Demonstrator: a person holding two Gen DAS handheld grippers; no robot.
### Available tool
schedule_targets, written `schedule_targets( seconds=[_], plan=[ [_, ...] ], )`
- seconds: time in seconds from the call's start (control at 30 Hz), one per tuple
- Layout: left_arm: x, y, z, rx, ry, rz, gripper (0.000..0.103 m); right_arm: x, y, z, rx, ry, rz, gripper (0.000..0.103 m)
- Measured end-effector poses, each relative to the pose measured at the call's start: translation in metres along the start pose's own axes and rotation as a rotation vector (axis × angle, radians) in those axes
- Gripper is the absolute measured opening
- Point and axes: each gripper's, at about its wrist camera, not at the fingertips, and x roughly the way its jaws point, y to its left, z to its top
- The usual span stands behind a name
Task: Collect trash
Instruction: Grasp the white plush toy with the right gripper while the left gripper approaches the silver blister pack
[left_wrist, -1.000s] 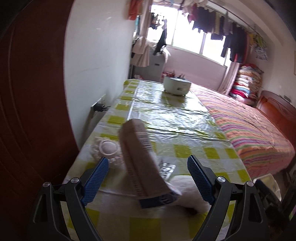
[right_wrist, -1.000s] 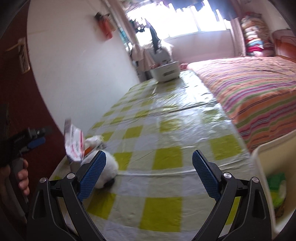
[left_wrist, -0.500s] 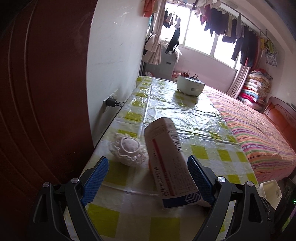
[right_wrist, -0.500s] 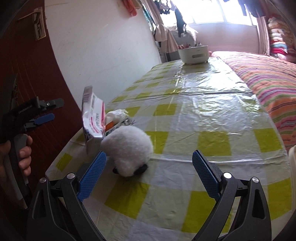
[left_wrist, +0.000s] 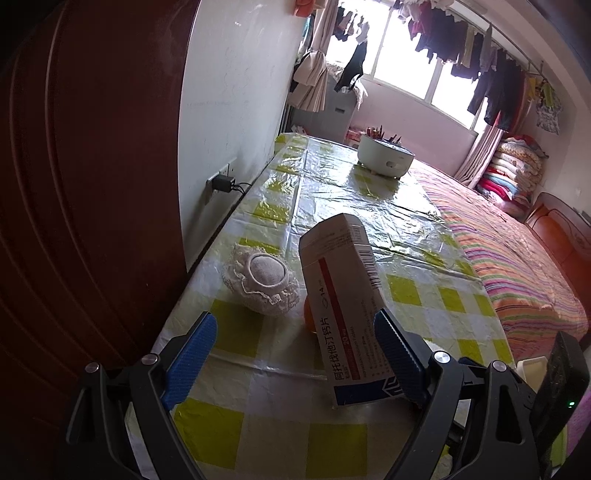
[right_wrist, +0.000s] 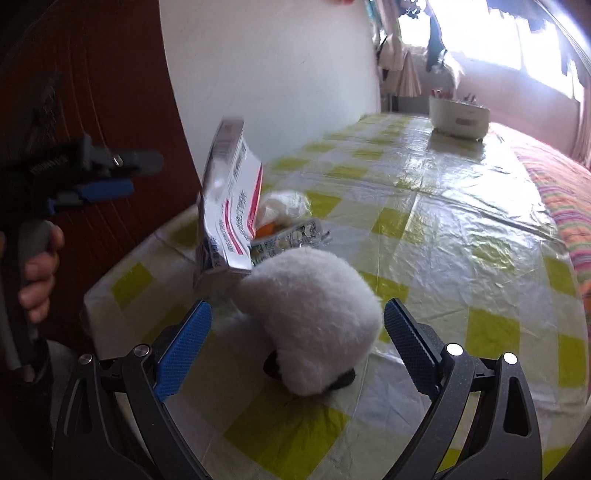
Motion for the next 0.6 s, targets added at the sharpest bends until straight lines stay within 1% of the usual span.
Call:
schedule_targets(
  seconds=[0.03, 0.13, 0.2, 0.23, 0.27, 0.3, 0.33, 0.43, 0.53, 0.6],
  plan=[
    [0.000, 0.000, 0.000, -0.002, 0.000, 0.000, 0.084, 0.006, 0.001, 0.001, -0.009, 0.037, 0.017, 0.094],
    [-0.001, -0.001, 0.000, -0.007, -0.001, -0.003, 0.085, 0.019, 0.005, 0.004, -0.028, 0.108, -0.012, 0.093],
    [0.000, -0.002, 0.001, -0.007, 0.000, -0.002, 0.085, 0.016, 0.007, 0.006, -0.038, 0.102, -0.005, 0.091],
    [0.001, -0.003, 0.001, -0.006, 0.001, -0.002, 0.085, 0.012, 0.008, 0.006, -0.046, 0.089, -0.002, 0.088],
    [0.002, -0.003, 0.000, -0.005, 0.003, 0.000, 0.085, 0.009, 0.009, 0.007, -0.058, 0.082, -0.018, 0.075],
    [0.003, -0.004, 0.000, -0.004, 0.006, 0.001, 0.085, 0.009, 0.011, 0.007, -0.071, 0.083, -0.039, 0.058],
    [0.004, -0.004, 0.001, -0.005, 0.009, 0.004, 0.085, 0.008, 0.010, 0.006, -0.076, 0.089, -0.047, 0.055],
    [0.006, -0.006, 0.001, -0.010, 0.016, 0.003, 0.085, -0.001, 0.004, 0.002, -0.044, 0.078, -0.027, 0.048],
    [0.010, -0.009, 0.002, -0.009, 0.023, 0.004, 0.084, -0.012, -0.003, -0.009, -0.002, 0.064, -0.010, 0.046],
    [0.011, -0.010, 0.002, -0.008, 0.027, 0.005, 0.084, -0.021, -0.010, -0.016, 0.016, 0.050, -0.016, 0.046]
  ],
)
